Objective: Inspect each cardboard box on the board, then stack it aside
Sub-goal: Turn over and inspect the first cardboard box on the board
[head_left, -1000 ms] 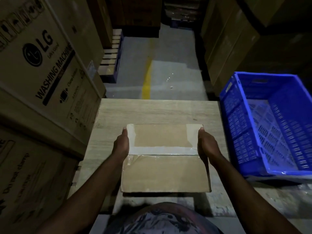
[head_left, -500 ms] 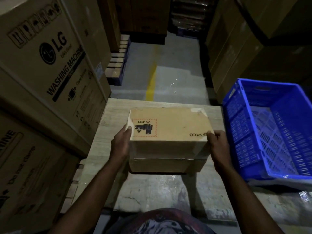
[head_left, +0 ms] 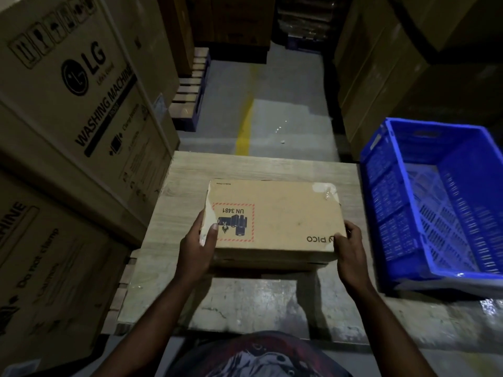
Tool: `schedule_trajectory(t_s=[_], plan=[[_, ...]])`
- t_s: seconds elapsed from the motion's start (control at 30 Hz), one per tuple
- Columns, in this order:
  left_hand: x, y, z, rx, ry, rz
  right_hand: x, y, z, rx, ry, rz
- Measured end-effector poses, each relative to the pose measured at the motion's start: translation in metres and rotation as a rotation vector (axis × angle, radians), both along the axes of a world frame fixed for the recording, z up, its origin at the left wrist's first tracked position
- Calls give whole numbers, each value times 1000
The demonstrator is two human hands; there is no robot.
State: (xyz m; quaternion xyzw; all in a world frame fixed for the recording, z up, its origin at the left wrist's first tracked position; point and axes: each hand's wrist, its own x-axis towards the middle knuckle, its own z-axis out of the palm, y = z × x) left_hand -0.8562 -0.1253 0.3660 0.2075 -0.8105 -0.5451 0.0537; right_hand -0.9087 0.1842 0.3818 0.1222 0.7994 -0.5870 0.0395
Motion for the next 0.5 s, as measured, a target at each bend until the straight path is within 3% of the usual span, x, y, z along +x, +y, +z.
schedule_trajectory(t_s=[0.13, 0.23, 0.33, 0.43, 0.5], plan=[[-5, -1, 6, -230, -23, -93, -2, -8, 1, 163, 5, 0], [-15, 2, 14, -578, 58, -212, 3, -26, 3, 570, 131, -59], [-30, 6, 29, -672, 14, -386, 4, -54, 12, 816, 369, 239], [-47, 7, 33, -734, -66, -465, -9, -85, 22, 871, 379, 630], [-52, 9, 33, -796, -82, -474, -18, -104, 23, 883, 382, 728]])
